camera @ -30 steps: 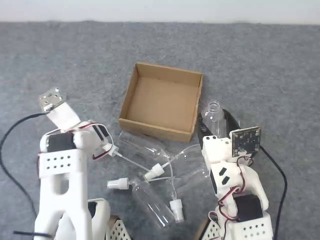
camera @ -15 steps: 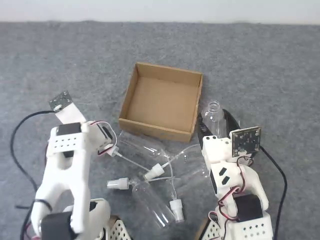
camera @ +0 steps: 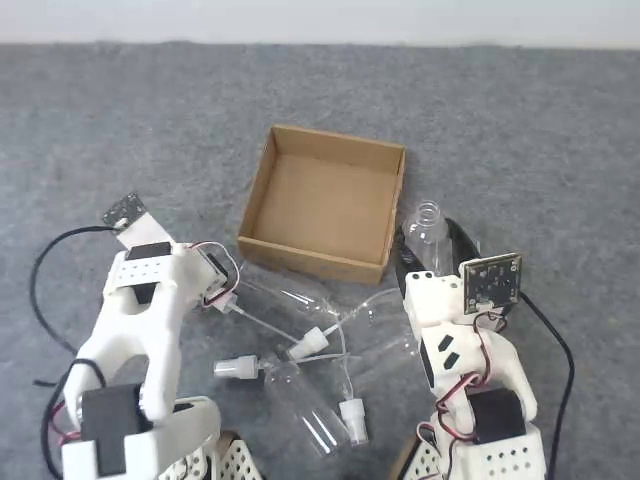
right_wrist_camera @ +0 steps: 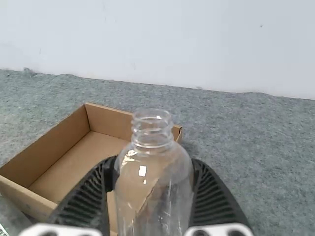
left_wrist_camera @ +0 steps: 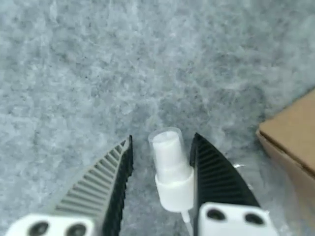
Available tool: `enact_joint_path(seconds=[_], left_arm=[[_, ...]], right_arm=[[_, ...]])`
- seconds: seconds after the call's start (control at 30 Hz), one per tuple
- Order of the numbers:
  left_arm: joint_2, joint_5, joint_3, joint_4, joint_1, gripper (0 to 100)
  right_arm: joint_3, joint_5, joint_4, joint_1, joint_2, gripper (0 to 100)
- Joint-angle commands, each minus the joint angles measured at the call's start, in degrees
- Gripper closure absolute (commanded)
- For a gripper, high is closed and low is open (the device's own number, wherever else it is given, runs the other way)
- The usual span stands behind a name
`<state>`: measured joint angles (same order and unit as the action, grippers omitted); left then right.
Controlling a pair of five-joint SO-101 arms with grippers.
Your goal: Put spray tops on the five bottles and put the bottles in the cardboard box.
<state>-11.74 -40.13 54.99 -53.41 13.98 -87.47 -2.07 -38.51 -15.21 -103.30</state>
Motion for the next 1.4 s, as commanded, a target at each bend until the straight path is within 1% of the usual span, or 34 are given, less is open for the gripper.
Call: enact_joint_path(seconds=[0.0, 0.3, 0.37, 0.43, 0.57, 0.63, 0.9, 1.03, 1.23, 1.37], left_arm=[[-0.3, -2.3, -1.6, 1.3, -0.3, 83], [-0.1, -4.1, -1.6, 1.4, -0.4, 83], [-0.1, -4.1, -1.2, 2.7, -0.4, 83], [-0.1, -4.1, -1.2, 3.2, -0.4, 86], [-0.1, -4.1, -1.2, 3.4, -0.4, 96], [-0.1, -4.1, -1.2, 3.4, -0.4, 98], [-0.7, -4.2, -1.6, 3.4, 0.1, 98], [-0.8, -4.2, -4.4, 3.1, 0.5, 98], [-0.8, -4.2, -10.0, 3.1, 5.6, 98], [-0.8, -4.2, -12.8, 3.1, 6.2, 98]], right_arm=[[0.7, -0.4, 1.7, 0.4, -0.7, 98.9], [0.7, -0.4, 1.7, 0.4, -0.7, 98.9], [0.7, -0.4, 1.7, 0.4, -0.7, 98.9], [0.7, -0.4, 1.7, 0.5, -0.7, 98.9], [0.7, -0.4, 1.7, 0.6, -0.7, 98.9], [0.7, -0.4, 1.7, 0.6, -0.7, 98.9], [0.7, -0.4, 1.7, 0.6, -0.7, 98.9], [0.7, -0.4, 1.7, 0.6, -0.7, 98.9], [0.7, -0.4, 1.7, 0.4, -0.7, 98.9], [0.7, -0.4, 1.7, 0.4, -0.7, 98.9]])
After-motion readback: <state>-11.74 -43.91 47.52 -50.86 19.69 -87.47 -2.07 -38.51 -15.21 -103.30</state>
